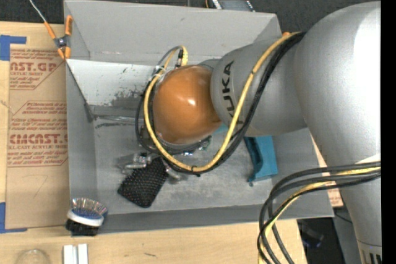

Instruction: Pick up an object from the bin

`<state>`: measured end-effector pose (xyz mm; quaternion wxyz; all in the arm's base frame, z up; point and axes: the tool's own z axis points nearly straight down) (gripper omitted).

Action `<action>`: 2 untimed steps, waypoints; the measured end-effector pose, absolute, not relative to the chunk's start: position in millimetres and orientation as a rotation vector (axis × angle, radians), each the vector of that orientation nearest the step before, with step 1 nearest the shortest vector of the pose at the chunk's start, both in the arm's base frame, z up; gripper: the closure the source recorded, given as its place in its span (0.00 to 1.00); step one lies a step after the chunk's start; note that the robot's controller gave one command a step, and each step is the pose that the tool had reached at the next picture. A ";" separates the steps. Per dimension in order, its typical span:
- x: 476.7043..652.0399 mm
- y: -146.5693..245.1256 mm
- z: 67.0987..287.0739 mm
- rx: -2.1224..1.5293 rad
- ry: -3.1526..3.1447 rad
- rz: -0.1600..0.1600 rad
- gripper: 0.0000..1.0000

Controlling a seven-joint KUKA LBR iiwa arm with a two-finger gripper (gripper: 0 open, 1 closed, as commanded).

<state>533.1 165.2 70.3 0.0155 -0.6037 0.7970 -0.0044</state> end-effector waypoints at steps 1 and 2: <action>493.5 155.5 71.1 -1.918 2.437 -0.013 0.00; 483.6 179.7 69.6 -2.029 2.345 -0.012 0.00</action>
Offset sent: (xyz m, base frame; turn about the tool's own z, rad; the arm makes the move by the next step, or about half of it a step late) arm -0.0403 -0.0110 -0.0003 -0.0392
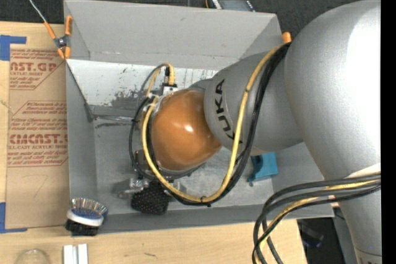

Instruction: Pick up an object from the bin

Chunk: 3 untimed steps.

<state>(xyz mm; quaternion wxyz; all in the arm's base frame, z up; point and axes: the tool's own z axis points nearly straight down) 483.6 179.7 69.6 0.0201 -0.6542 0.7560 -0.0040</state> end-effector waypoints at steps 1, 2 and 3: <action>483.5 179.3 69.5 -2.027 2.348 -0.012 1.00; 503.6 162.5 205.2 -2.030 2.336 -0.015 1.00; 487.3 147.3 112.3 -2.047 2.335 -0.003 1.00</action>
Offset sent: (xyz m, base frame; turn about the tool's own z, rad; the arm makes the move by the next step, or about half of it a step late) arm 0.0000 0.0000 0.0000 0.0000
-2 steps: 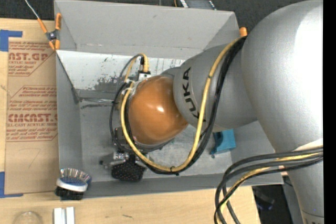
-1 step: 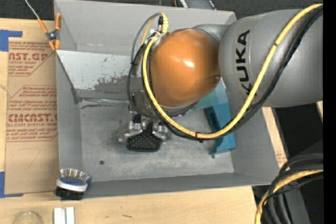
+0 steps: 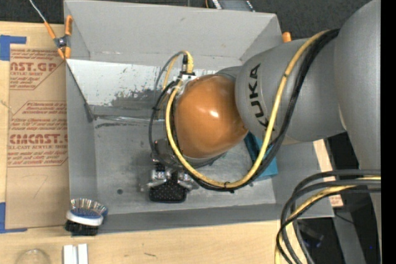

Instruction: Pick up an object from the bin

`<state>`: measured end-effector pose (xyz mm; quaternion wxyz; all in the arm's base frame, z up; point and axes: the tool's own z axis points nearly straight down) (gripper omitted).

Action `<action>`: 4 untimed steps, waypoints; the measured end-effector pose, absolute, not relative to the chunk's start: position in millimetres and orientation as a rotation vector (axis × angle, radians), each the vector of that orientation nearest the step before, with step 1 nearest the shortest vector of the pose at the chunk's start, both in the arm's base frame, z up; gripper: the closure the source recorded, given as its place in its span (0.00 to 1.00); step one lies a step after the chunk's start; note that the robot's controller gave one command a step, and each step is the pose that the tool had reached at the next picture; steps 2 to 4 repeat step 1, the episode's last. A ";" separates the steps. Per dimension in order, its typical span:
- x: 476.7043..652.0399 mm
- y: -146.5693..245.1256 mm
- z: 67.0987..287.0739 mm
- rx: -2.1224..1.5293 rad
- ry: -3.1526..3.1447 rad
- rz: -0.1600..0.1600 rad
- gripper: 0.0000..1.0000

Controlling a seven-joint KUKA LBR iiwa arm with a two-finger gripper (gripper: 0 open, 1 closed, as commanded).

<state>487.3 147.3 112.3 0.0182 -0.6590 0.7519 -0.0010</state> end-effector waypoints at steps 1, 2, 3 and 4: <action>495.9 183.7 279.2 -2.059 2.311 -0.004 1.00; 495.9 183.7 279.2 -2.059 2.311 -0.004 1.00; 495.9 183.7 279.2 -2.059 2.311 -0.004 1.00; 495.9 183.7 279.2 -2.059 2.311 -0.004 1.00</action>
Offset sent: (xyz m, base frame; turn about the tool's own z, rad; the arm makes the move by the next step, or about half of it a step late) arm 0.0078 0.0339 0.1635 -0.0171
